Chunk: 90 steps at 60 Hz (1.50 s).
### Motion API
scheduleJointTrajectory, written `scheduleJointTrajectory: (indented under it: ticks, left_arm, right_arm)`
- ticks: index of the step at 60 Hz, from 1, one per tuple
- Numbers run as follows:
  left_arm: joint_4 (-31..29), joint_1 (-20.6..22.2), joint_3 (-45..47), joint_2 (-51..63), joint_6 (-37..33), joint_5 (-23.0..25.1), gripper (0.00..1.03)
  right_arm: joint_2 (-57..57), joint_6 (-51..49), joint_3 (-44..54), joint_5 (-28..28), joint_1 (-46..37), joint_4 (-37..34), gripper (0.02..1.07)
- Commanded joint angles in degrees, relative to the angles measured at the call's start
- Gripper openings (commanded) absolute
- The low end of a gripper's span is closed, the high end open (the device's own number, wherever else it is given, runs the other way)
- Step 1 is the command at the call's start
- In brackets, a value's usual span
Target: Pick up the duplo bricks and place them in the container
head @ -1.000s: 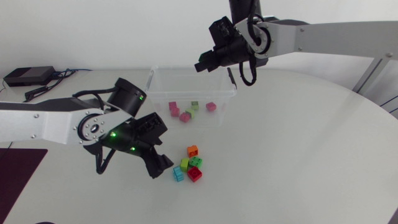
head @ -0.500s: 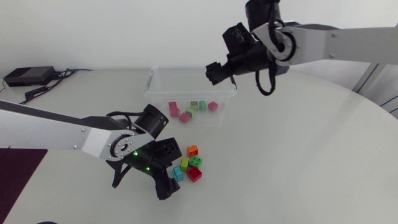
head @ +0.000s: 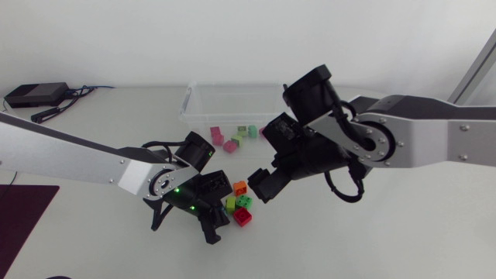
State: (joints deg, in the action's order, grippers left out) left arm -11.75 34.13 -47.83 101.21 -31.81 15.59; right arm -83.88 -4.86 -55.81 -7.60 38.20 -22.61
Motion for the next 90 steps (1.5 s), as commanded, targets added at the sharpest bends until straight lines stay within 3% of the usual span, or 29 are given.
scheduleJointTrajectory:
  ticks: [1, 12, 31, 44, 54, 67, 74, 90]
  left_arm:
    - [-0.1, -0.7, -0.5, 1.0, -1.2, 0.6, 0.09]
    - [-1.6, -3.0, 2.2, -5.1, -2.6, 1.4, 0.08]
    - [-11.8, -13.2, -1.8, -18.7, -6.3, 5.9, 0.08]
    - [-12.4, -18.3, -5.7, -23.0, -5.8, 7.9, 0.08]
    - [-10.0, -20.6, -10.4, -23.2, -2.1, 9.5, 0.08]
    - [-10.6, -21.6, -19.3, -16.8, -0.5, 10.0, 0.08]
    - [-16.2, -22.0, -29.9, -9.5, -0.4, 10.0, 0.08]
    - [-24.7, -22.1, -51.2, 7.2, 0.6, 10.0, 0.08]
  right_arm:
    - [-3.5, 2.2, 1.8, -0.3, 1.7, -1.3, 1.02]
    - [-10.3, 5.0, 1.1, -0.1, 6.1, -1.4, 1.01]
    - [-19.0, 7.1, -4.6, 0.3, 8.4, -4.9, 0.97]
    - [-22.6, 7.4, -8.4, 0.6, 8.7, -7.4, 0.92]
    - [-25.6, 7.2, -10.7, 0.5, 8.7, -7.5, 0.74]
    - [-27.4, 7.1, -10.8, 0.0, 8.7, -7.7, 0.29]
    - [-26.1, 6.9, -10.3, 0.0, 8.3, -8.2, 0.22]
    - [-18.5, 6.4, -9.4, 0.0, 7.2, -11.9, 0.20]
